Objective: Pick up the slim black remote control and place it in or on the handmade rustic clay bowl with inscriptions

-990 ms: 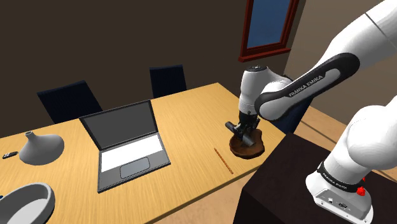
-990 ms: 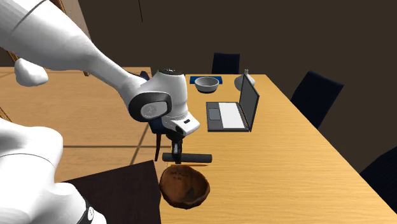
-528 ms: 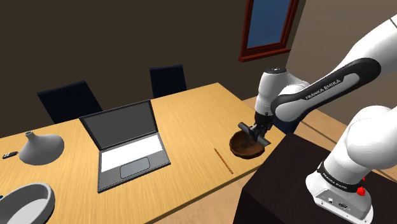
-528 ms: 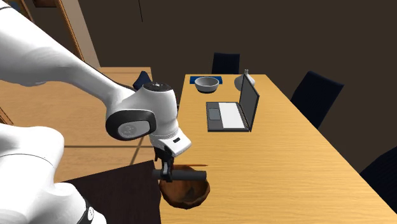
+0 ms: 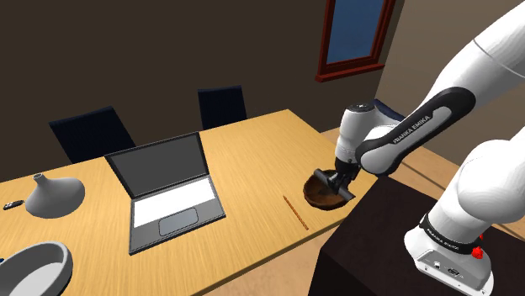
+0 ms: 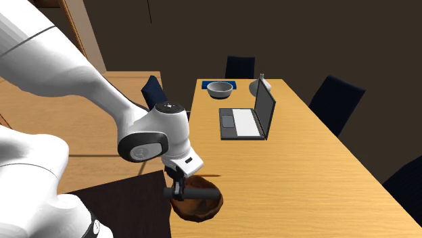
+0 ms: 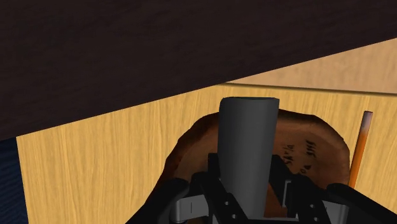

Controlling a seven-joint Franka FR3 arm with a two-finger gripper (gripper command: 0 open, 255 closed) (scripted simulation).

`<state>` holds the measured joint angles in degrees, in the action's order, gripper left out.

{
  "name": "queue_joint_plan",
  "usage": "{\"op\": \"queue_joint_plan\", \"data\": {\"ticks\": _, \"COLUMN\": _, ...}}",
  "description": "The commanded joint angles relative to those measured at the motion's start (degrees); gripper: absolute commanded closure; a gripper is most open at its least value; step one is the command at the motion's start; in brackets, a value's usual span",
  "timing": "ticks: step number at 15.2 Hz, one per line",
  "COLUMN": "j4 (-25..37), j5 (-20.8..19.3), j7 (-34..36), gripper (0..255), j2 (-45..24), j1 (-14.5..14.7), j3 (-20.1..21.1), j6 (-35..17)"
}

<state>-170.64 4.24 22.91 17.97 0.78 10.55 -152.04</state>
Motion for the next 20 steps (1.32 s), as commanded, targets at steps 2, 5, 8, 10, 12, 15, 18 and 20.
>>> {"op": "queue_joint_plan", "data": {"ticks": 2, "j4": -0.1, "j5": -0.2, "j7": 0.1, "gripper": 255, "j2": -1.1, "j1": -0.2, "j3": 0.1, "j6": -1.2}}
{"op": "queue_joint_plan", "data": {"ticks": 5, "j4": -0.1, "j5": -0.2, "j7": 0.1, "gripper": 255, "j2": -1.1, "j1": -0.2, "j3": 0.1, "j6": -1.2}}
{"op": "queue_joint_plan", "data": {"ticks": 8, "j4": -0.1, "j5": -0.2, "j7": 0.1, "gripper": 255, "j2": -1.1, "j1": -0.2, "j3": 0.1, "j6": -1.2}}
{"op": "queue_joint_plan", "data": {"ticks": 10, "j4": -0.1, "j5": -0.2, "j7": 0.1, "gripper": 0, "j2": -1.1, "j1": -0.2, "j3": 0.1, "j6": -1.2}}
{"op": "queue_joint_plan", "data": {"ticks": 12, "j4": -0.1, "j5": -0.2, "j7": 0.1, "gripper": 0, "j2": -1.1, "j1": -0.2, "j3": 0.1, "j6": -1.2}}
{"op": "queue_joint_plan", "data": {"ticks": 15, "j4": 0.2, "j5": 0.3, "j7": -0.2, "gripper": 0, "j2": 1.9, "j1": 0.3, "j3": -0.2, "j6": 2.1}}
{"op": "queue_joint_plan", "data": {"ticks": 18, "j4": 1.6, "j5": 0.8, "j7": -0.7, "gripper": 0, "j2": 9.4, "j1": 0.9, "j3": -0.9, "j6": 10.9}}
{"op": "queue_joint_plan", "data": {"ticks": 20, "j4": 1.6, "j5": 0.8, "j7": -0.7, "gripper": 0, "j2": 9.4, "j1": 1.0, "j3": -0.9, "j6": 10.9}}
